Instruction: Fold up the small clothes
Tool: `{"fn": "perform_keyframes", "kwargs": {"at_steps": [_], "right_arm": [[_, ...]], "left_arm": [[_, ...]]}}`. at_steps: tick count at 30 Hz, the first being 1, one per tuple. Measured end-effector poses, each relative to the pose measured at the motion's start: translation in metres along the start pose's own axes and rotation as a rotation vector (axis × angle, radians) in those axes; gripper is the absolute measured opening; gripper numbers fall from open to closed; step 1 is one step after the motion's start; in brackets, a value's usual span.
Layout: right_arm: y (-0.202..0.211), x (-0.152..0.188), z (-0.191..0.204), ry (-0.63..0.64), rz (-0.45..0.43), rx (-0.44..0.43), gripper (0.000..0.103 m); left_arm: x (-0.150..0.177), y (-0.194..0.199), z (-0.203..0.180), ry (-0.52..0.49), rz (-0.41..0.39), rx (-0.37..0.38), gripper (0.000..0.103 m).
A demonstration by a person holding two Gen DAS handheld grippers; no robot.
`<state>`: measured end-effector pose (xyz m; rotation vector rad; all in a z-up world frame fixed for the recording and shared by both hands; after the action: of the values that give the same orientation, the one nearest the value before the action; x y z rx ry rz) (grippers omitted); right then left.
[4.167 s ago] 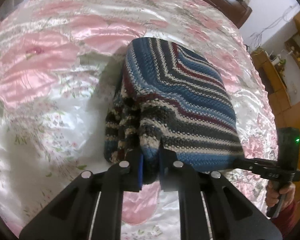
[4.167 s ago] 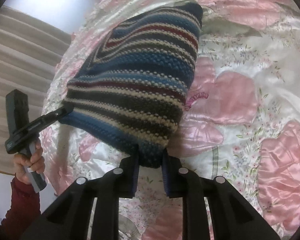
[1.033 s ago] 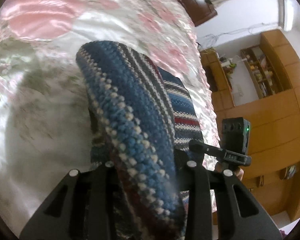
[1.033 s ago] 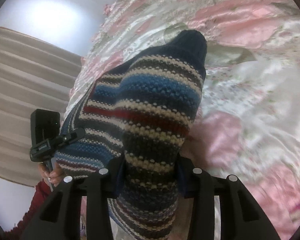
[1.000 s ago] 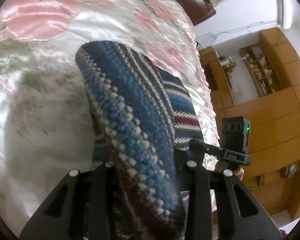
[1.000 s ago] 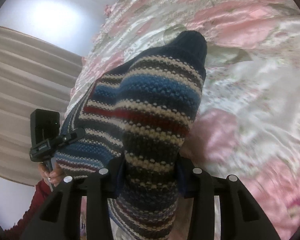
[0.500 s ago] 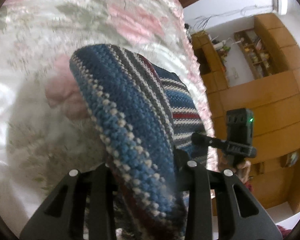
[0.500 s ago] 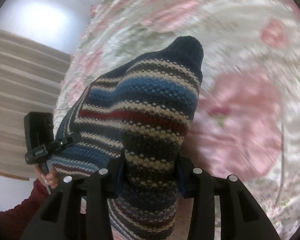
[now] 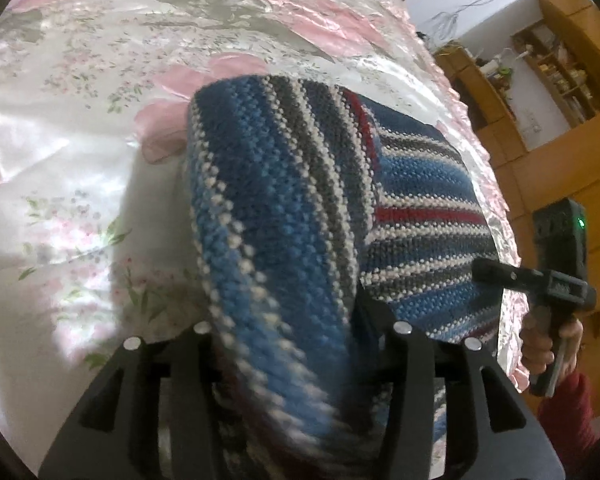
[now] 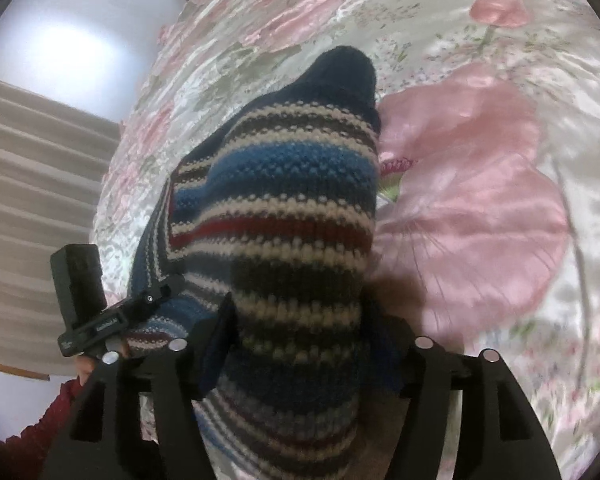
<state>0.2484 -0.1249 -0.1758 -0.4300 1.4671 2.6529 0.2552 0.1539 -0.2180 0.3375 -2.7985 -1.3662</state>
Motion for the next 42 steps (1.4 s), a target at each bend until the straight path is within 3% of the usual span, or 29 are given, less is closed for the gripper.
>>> {"fn": "perform_keyframes", "kwargs": {"at_steps": [4, 11, 13, 14, 16, 17, 21, 26, 31, 36, 42], "right_arm": [[0.021, 0.026, 0.009, 0.001, -0.006, 0.014, 0.074], [0.026, 0.081, 0.016, -0.043, 0.031, 0.018, 0.074], [0.021, 0.087, 0.018, -0.049, 0.038, 0.022, 0.065], [0.019, 0.090, 0.018, -0.061, 0.040, 0.009, 0.049], [0.017, 0.091, 0.020, -0.085, 0.034, -0.005, 0.040], [0.018, 0.090, 0.022, -0.078, 0.032, 0.003, 0.031], [0.036, 0.091, 0.034, -0.056, -0.011, -0.018, 0.023], [0.025, 0.100, 0.029, -0.042, 0.020, 0.044, 0.023], [0.008, 0.109, 0.015, -0.055, 0.035, 0.076, 0.024], [0.006, 0.106, 0.014, -0.053, 0.033, 0.127, 0.037], [0.026, 0.112, 0.035, -0.018, 0.016, 0.242, 0.054]], "left_arm": [[0.016, 0.034, -0.013, -0.064, -0.062, -0.087, 0.049], [0.065, 0.073, -0.013, -0.032, -0.121, -0.101, 0.052], [0.078, 0.077, -0.011, -0.035, -0.141, -0.118, 0.052], [0.083, 0.078, -0.011, -0.036, -0.153, -0.134, 0.052], [0.090, 0.079, -0.010, -0.026, -0.153, -0.146, 0.050], [0.093, 0.080, -0.011, -0.026, -0.155, -0.157, 0.049], [0.096, 0.085, -0.020, -0.055, -0.177, -0.195, 0.045], [0.098, 0.070, -0.012, -0.055, -0.158, -0.273, 0.046], [0.098, 0.049, 0.013, -0.006, -0.110, -0.274, 0.051], [0.097, 0.047, 0.023, 0.041, -0.099, -0.248, 0.054], [0.105, 0.072, 0.015, 0.034, -0.121, -0.257, 0.057]]}}
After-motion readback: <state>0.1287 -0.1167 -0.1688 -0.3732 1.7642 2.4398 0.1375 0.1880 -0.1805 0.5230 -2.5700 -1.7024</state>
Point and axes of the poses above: each gripper's, at about its wrist camera, not at the fingertips, and y roughly against the way its jaws point, z to its left, x to its underside, the point moved 3 cm from there along -y, roughly the way its jaws point, and after that the axes turned 12 degrees about y, right-handed, at the moved point
